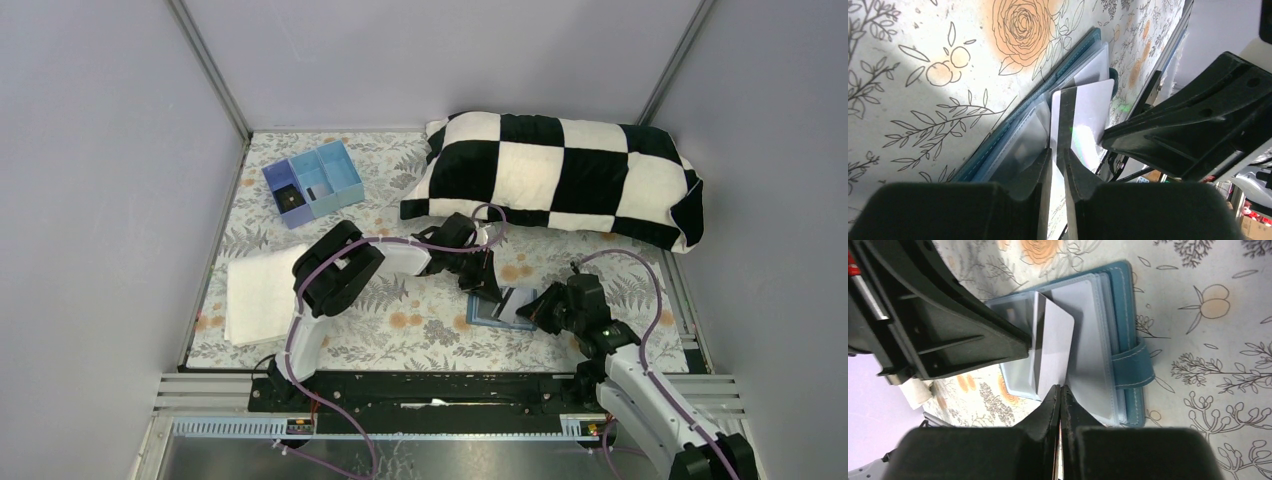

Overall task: Take the credit cards out of the card holder
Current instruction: Remove the credit card from the card holder.

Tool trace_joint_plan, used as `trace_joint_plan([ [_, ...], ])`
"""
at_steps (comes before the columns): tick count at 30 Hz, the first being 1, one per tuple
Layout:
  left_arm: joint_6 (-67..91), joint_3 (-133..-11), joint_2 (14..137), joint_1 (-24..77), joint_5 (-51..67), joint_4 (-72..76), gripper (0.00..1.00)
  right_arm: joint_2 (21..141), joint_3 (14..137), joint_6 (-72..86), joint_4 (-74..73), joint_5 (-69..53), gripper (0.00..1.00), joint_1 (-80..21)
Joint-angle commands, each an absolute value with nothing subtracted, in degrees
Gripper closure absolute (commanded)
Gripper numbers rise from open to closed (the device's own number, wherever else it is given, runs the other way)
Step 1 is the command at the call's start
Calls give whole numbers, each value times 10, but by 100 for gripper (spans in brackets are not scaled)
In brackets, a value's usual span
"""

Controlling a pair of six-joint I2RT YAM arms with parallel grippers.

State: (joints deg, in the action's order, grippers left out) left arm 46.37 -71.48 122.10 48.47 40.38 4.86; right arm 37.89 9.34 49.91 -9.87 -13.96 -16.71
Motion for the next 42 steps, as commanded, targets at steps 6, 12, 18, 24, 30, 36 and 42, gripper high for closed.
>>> trace_joint_plan([
  [6, 434, -714, 1245, 500, 394, 48, 80, 332, 138, 488, -118, -121, 100, -171],
  [12, 433, -715, 1248, 500, 400, 48, 80, 354, 142, 482, -73, -153, 100, -171],
  [18, 432, -715, 1248, 500, 401, 48, 80, 379, 151, 474, -44, -175, 100, -171],
  [24, 432, -717, 1252, 500, 402, 49, 80, 416, 141, 470, -18, -195, 78, -171],
  [30, 436, -722, 1261, 500, 406, 55, 80, 451, 133, 469, 18, -208, 65, -171],
  [36, 433, -716, 1250, 500, 405, 60, 80, 477, 134, 465, 26, -199, 74, -171],
  [42, 427, -716, 1212, 498, 399, 50, 79, 474, 171, 422, -84, -146, 100, -171],
])
